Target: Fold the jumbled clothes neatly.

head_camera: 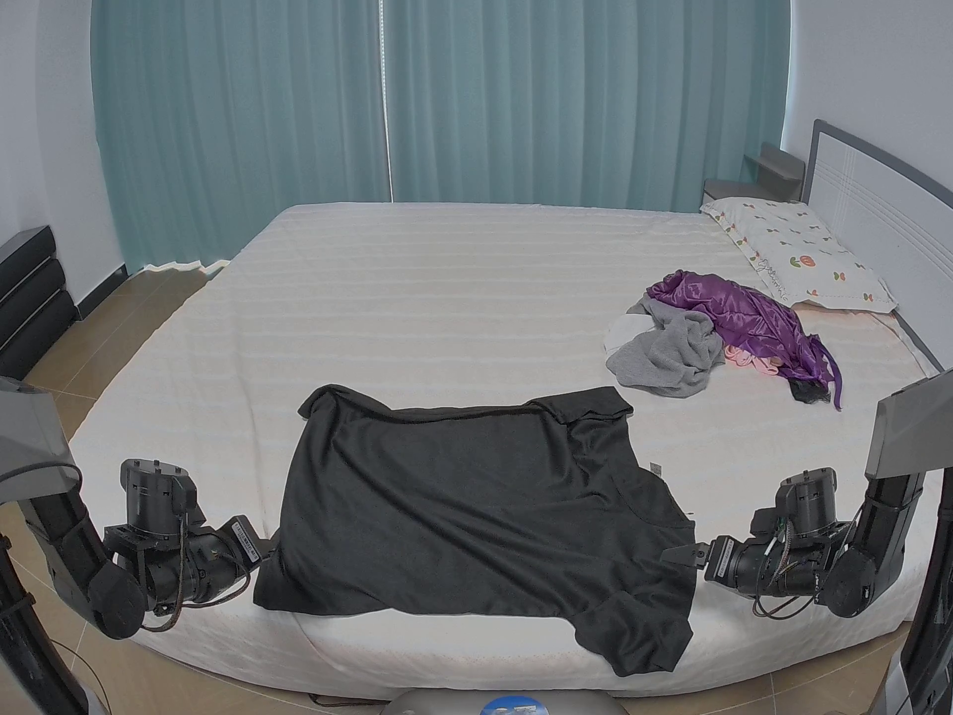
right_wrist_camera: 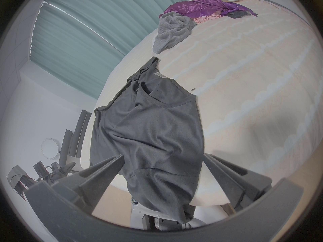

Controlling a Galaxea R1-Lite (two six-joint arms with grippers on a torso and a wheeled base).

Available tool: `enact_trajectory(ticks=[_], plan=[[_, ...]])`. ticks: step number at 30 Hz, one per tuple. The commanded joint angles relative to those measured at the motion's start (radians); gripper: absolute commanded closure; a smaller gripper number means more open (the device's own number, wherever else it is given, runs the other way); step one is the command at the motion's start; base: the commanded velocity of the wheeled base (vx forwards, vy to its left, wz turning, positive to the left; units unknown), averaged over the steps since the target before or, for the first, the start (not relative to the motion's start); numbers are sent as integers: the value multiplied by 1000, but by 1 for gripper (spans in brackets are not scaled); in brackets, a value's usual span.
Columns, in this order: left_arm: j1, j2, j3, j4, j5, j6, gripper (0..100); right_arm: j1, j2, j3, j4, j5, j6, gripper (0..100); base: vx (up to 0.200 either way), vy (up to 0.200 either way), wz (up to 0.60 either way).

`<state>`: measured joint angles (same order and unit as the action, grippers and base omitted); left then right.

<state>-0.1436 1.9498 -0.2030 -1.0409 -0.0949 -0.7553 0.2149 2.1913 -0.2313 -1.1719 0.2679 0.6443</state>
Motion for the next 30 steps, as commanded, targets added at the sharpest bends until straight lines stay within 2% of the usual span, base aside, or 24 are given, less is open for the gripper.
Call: enact_trajectory(ticks=[1,15,21,28,30], plan=[[-2,20,-3,-2,0,-1,100,1,1,0,0,1,-2,0,0,0,0],[4,29,-18,-1,4,-29,100,1,1,3,-2,1,-2,0,0,0,0],[2,31,-29,-2,4,-36,100,1,-2,0,-3,1,0,0,0,200,0],[2,52,-59,-2,4,-59,100,1,-2,-6,-3,1,0,0,0,0,0],[4,57,-82,-2,6,-101,100,1,-2,-6,-3,1,0,0,0,0,0]])
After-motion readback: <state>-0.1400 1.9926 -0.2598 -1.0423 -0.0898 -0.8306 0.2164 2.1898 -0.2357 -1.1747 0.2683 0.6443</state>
